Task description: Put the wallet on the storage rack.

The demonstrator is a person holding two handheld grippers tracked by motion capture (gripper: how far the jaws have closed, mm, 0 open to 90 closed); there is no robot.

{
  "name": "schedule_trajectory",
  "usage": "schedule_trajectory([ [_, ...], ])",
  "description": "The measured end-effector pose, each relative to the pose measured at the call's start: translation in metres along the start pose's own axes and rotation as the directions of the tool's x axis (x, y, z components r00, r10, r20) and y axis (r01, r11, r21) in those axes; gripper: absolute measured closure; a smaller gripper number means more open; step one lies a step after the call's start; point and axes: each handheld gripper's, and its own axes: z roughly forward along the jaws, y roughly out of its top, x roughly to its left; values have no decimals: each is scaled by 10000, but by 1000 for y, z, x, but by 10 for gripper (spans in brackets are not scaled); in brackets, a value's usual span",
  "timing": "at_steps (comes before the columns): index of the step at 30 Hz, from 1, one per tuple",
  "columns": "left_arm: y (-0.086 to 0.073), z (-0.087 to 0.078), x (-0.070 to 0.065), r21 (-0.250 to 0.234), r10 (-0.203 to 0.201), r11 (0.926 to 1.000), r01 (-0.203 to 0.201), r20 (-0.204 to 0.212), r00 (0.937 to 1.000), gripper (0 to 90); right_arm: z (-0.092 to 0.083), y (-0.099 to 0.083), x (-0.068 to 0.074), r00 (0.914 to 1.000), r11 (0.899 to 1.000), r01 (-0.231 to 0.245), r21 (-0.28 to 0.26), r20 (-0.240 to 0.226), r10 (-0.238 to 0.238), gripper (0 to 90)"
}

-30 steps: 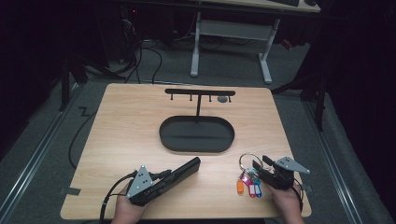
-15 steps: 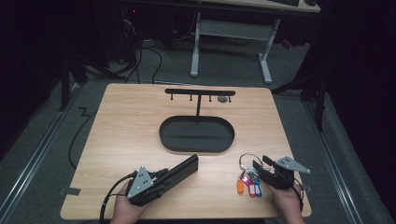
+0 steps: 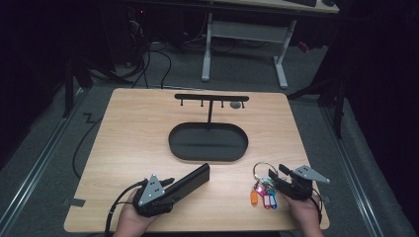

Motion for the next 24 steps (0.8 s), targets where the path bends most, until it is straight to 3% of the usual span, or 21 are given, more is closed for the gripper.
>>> schedule_trajectory([
  [1, 0, 0, 0, 0, 0, 10000, 0, 0, 10000, 457, 0, 0, 0, 10000, 10000, 0, 0, 0, 0, 479],
  [2, 4, -3, 3, 453, 156, 9989, -147, -187, 9997, 459, -2, 0, 0, 10000, 9999, -86, -69, 13, 86, 479],
  [6, 12, -6, 7, 1007, 167, 9948, -159, -75, 9998, 464, -3, 1, -1, 10000, 9999, 39, -93, -35, -39, 478],
  [9, 19, -7, 6, 1710, 378, 9847, -345, -161, 9992, 461, -3, 1, -3, 9999, 9999, -35, -138, -113, 34, 478],
  [10, 24, -6, 5, 2157, 569, 9749, -542, -65, 9984, 459, -4, 1, -4, 9999, 9999, -45, -163, -145, 43, 478],
  [11, 24, -6, 5, 2157, 569, 9749, -542, -65, 9984, 459, -4, 1, -4, 9999, 9999, -45, -163, -145, 43, 478],
  [12, 27, -5, 4, 2504, 749, 9654, -730, 18, 9972, 459, -4, 1, -4, 9998, 9998, -79, -161, -196, 76, 478],
  [13, 27, -5, 4, 2504, 749, 9654, -730, 18, 9972, 456, -4, 1, -4, 9998, 9998, -79, -161, -196, 76, 478],
  [15, 29, -4, 3, 2728, 963, 9573, -953, 95, 9953, 452, -4, 2, -4, 9997, 9998, -66, -166, -228, 62, 477],
  [16, 32, -3, 2, 3073, 1109, 9450, -1118, 206, 9936, 446, -4, 2, -4, 9996, 9998, -73, -167, -259, 68, 478],
  [17, 32, -3, 2, 3073, 1109, 9450, -1118, 206, 9936, 446, -4, 2, -4, 9996, 9998, -73, -167, -259, 68, 478],
  [18, 35, -1, 2, 3494, 1179, 9293, -1195, 261, 9927, 447, -4, 2, -3, 9996, 9998, -93, -155, -279, 89, 478],
  [19, 35, -1, 2, 3494, 1179, 9293, -1195, 261, 9927, 447, -4, 2, -3, 9996, 9998, -93, -155, -279, 89, 478],
  [21, 38, 0, 2, 3803, 1280, 9155, -1315, 346, 9912, 447, -4, 1, -3, 9995, 9999, -78, -129, -321, 74, 477],
  [22, 41, 2, 2, 4124, 1443, 8992, -1461, 357, 9889, 444, -3, 1, -3, 9993, 10000, -75, -59, -365, 73, 476],
  [24, 44, 3, 2, 4385, 1535, 8852, -1557, 406, 9873, 444, -2, 1, -3, 9993, 10000, -81, -10, -373, 80, 476],
])
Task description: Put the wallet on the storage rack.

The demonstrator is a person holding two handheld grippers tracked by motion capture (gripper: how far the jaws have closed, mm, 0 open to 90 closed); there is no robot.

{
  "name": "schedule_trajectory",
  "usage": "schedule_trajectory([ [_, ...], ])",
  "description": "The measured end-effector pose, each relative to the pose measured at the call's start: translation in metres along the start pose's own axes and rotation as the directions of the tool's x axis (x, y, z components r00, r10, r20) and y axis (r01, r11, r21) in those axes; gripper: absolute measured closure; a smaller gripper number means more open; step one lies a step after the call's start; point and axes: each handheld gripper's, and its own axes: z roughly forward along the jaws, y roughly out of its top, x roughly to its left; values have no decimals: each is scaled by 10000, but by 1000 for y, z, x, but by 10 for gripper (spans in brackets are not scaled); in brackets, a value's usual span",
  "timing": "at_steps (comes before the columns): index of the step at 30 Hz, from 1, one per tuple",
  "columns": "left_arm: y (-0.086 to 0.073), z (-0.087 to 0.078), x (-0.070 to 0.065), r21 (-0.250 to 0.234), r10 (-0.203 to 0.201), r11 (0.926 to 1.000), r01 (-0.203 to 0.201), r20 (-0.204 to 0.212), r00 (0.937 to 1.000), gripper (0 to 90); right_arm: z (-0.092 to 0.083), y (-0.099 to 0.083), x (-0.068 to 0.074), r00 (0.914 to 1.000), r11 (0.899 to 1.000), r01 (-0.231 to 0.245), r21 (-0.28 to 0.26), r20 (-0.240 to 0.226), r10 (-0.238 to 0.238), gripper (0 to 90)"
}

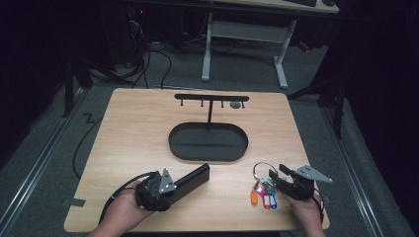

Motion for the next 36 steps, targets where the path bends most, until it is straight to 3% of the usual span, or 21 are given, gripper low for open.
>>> schedule_trajectory([
  [7, 14, -7, 9, 878, 43, 9961, -84, 468, 9989, 451, 0, 0, -1, 10000, 10000, -19, 23, -43, 19, 476],
  [11, 23, -10, 12, 1621, 480, 9850, -595, 742, 9961, 556, 1, 0, -1, 10000, 10000, -50, 61, -84, 51, 475],
  [19, 34, -5, 17, 2296, 384, 9710, -668, 1258, 9913, 612, 1, 0, -1, 9999, 9999, -46, 94, -143, 47, 475],
  [23, 37, -1, 17, 2462, 545, 9656, -840, 1245, 9907, 663, 1, 0, -2, 9999, 10000, -49, 85, -161, 50, 475],
  [28, 38, 0, 21, 2562, 344, 9637, -747, 1583, 9868, 715, 1, -1, -2, 9998, 9999, -76, 103, -185, 78, 475],
  [36, 37, -1, 19, 2384, 778, 9652, -1075, 1303, 9884, 738, 2, -1, -1, 9997, 9999, -78, 125, -225, 81, 475],
])
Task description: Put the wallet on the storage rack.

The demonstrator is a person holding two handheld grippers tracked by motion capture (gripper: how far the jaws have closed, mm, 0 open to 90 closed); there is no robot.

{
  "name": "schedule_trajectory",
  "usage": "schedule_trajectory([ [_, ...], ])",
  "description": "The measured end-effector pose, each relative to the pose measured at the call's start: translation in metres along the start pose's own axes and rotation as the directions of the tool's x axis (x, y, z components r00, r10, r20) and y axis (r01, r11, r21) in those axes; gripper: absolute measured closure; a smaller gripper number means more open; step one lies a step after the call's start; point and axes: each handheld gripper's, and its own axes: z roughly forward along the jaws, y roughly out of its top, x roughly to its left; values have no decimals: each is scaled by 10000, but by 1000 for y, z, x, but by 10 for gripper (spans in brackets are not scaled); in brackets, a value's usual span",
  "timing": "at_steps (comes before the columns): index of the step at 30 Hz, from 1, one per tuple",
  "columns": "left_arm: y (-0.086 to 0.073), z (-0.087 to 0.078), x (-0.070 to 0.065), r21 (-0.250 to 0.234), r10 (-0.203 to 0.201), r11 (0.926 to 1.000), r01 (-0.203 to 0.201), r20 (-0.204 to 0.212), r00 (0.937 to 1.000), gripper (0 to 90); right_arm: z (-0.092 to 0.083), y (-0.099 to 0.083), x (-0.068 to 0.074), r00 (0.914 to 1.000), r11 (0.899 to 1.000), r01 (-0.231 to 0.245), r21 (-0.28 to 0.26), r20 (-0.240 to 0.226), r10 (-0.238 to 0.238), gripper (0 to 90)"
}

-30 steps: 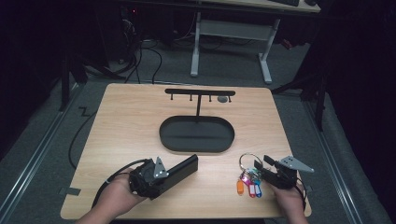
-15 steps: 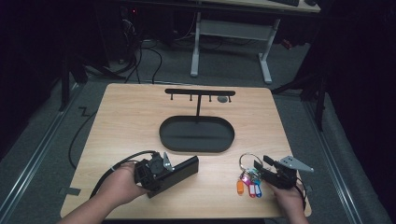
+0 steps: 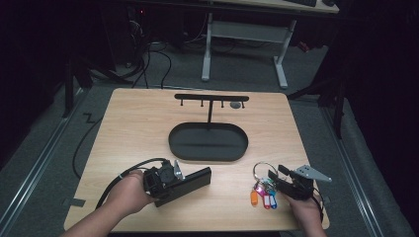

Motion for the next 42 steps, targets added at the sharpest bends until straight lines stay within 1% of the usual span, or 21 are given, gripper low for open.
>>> schedule_trajectory([
  [1, 0, 0, 0, 0, 0, 10000, 0, 0, 10000, 740, 0, 0, 0, 10000, 10000, 0, 0, 0, 0, 475],
  [2, -1, 0, -5, -278, 608, 9977, -615, -271, 9978, 740, 0, 0, 0, 10000, 10000, -3, -1, -9, 3, 475],
  [3, -1, 0, -5, -278, 608, 9977, -615, -271, 9978, 742, 0, 0, 0, 10000, 10000, -3, -1, -9, 3, 475],
  [4, -1, 0, -8, -322, 808, 9961, -826, -546, 9952, 743, 0, 0, 0, 10000, 10000, -25, 9, -21, 25, 475],
  [10, -1, -4, -5, -499, 656, 9963, -694, -739, 9951, 746, 0, 0, -1, 10000, 10000, -86, -49, -21, 86, 475],
  [13, 1, -10, -4, -683, 933, 9927, -998, -930, 9913, 745, -1, 0, -1, 9999, 9999, -131, -49, -6, 131, 475],
  [17, 5, -17, 0, -760, 1086, 9902, -1173, -1092, 9881, 745, -4, -2, -2, 9999, 9999, -149, -20, 35, 149, 475],
  [18, 9, -20, 4, -793, 1242, 9877, -1345, -1232, 9846, 745, -5, -3, -3, 9999, 9999, -135, -49, 55, 135, 475],
  [19, 9, -20, 4, -793, 1242, 9877, -1345, -1232, 9846, 745, -5, -3, -3, 9999, 9999, -135, -49, 55, 135, 475],
  [20, 14, -24, 7, -867, 1368, 9849, -1501, -1428, 9802, 745, -8, -4, -3, 9998, 9998, -187, -74, 111, 188, 475],
  [23, 19, -26, 12, -987, 1479, 9815, -1638, -1511, 9774, 745, -11, -5, -4, 9997, 9998, -173, -96, 167, 175, 478],
  [26, 27, -26, 18, -991, 1694, 9769, -1891, -1789, 9692, 745, -14, -7, -6, 9993, 9996, -244, -125, 281, 248, 489],
  [29, 34, -24, 24, -1004, 1801, 9742, -2021, -1936, 9644, 744, -21, -10, -8, 9986, 9994, -323, -155, 412, 329, 487],
  [30, 39, -22, 28, -1033, 1948, 9697, -2212, -2191, 9561, 744, -22, -11, -9, 9984, 9992, -347, -176, 441, 355, 487],
  [33, 44, -21, 33, -1189, 1955, 9668, -2262, -2261, 9543, 744, -25, -12, -10, 9979, 9990, -404, -199, 493, 413, 485],
  [34, 49, -19, 36, -1183, 2097, 9627, -2434, -2425, 9472, 744, -27, -13, -11, 9975, 9988, -446, -222, 540, 457, 483],
  [35, 49, -19, 36, -1183, 2097, 9627, -2434, -2425, 9472, 744, -27, -13, -11, 9975, 9988, -446, -222, 540, 457, 483],
  [39, 59, -14, 44, -1187, 2340, 9551, -2716, -2605, 9367, 744, -30, -15, -12, 9970, 9986, -472, -218, 605, 484, 483],
  [40, 64, -11, 46, -1166, 2540, 9487, -2938, -2719, 9282, 745, -31, -15, -12, 9967, 9985, -503, -213, 623, 516, 483],
  [41, 64, -11, 46, -1166, 2540, 9487, -2938, -2719, 9282, 744, -31, -15, -12, 9967, 9985, -503, -213, 623, 516, 483],
  [42, 69, -9, 48, -1152, 2719, 9422, -3145, -2854, 9190, 744, -31, -15, -12, 9969, 9987, -460, -223, 632, 474, 484],
])
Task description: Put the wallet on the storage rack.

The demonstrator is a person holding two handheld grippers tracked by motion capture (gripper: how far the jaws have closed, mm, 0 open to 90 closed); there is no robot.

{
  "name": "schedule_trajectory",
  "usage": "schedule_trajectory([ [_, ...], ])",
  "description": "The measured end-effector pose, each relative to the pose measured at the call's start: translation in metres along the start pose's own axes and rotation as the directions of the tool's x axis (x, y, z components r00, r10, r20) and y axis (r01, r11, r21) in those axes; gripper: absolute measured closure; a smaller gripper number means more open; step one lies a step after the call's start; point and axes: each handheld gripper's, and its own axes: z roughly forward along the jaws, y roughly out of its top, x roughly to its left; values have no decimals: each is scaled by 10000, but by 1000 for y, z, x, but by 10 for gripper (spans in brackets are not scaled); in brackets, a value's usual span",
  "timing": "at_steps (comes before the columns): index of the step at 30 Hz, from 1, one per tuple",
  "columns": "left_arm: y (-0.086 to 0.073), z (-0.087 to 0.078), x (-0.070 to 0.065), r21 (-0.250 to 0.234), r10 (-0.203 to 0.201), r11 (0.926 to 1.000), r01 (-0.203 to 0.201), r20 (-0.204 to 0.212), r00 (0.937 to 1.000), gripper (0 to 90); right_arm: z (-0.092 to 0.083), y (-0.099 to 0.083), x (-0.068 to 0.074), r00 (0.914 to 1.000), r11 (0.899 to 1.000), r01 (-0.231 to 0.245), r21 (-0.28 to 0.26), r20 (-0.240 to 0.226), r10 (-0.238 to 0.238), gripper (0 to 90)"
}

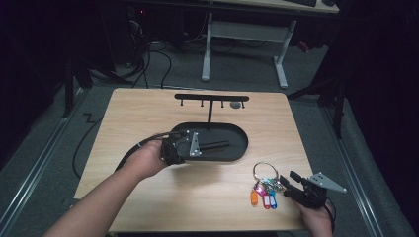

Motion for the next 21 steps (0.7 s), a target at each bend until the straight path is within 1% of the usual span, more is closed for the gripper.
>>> schedule_trajectory([
  [1, 0, 0, 0, 0, 0, 10000, 0, 0, 10000, 744, 0, 0, 0, 10000, 10000, 0, 0, 0, 0, 484],
  [2, 4, 3, 3, -37, 184, 9998, -184, -134, 9997, 744, -1, 0, 0, 10000, 10000, -12, 10, 18, 12, 484],
  [5, 6, 7, 6, -87, 197, 9998, -199, -207, 9996, 744, 0, 0, 0, 10000, 10000, -42, 5, 15, 42, 484],
  [6, 9, 11, 8, -119, 290, 9995, -294, -325, 9991, 744, 0, 0, -1, 10000, 10000, -49, 0, 2, 49, 484],
  [7, 9, 11, 8, -119, 290, 9995, -294, -325, 9991, 744, 0, 0, -1, 10000, 10000, -49, 0, 2, 49, 484],
  [8, 11, 14, 10, -41, 406, 9992, -408, -471, 9981, 744, 0, 0, -1, 10000, 10000, -47, -6, -17, 47, 484],
  [9, 11, 14, 10, -41, 406, 9992, -408, -471, 9981, 744, 0, 0, -1, 10000, 10000, -31, -16, -18, 31, 484],
  [10, 13, 18, 12, -28, 563, 9984, -566, -671, 9962, 744, 0, 0, -1, 10000, 10000, -71, 8, -23, 71, 484],
  [12, 14, 20, 13, 7, 618, 9981, -619, -750, 9953, 744, 0, 0, 0, 10000, 10000, -77, -19, -41, 77, 485],
  [13, 15, 23, 15, -85, 774, 9969, -786, -972, 9923, 744, 0, 1, 0, 10000, 10000, -16, -79, -42, 15, 486],
  [14, 16, 25, 16, -63, 860, 9962, -872, -1088, 9903, 744, 0, 1, 0, 10000, 10000, -16, -79, -42, 15, 486],
  [17, 18, 32, 19, -256, 867, 9955, -909, -1335, 9873, 745, 0, 0, 0, 9999, 10000, -60, -60, -104, 60, 486],
  [18, 20, 37, 21, -314, 906, 9949, -962, -1472, 9850, 745, 0, 0, 0, 9999, 10000, -87, -38, -110, 87, 486],
  [19, 20, 37, 21, -314, 906, 9949, -962, -1472, 9850, 745, 0, 0, 0, 9999, 10000, -87, -38, -110, 87, 486],
  [20, 21, 42, 24, -385, 879, 9947, -951, -1572, 9837, 745, 0, 0, -1, 9999, 10000, -66, -72, -131, 65, 486],
  [21, 21, 42, 24, -385, 879, 9947, -951, -1572, 9837, 745, 0, 0, -1, 9999, 10000, -66, -72, -131, 65, 486],
])
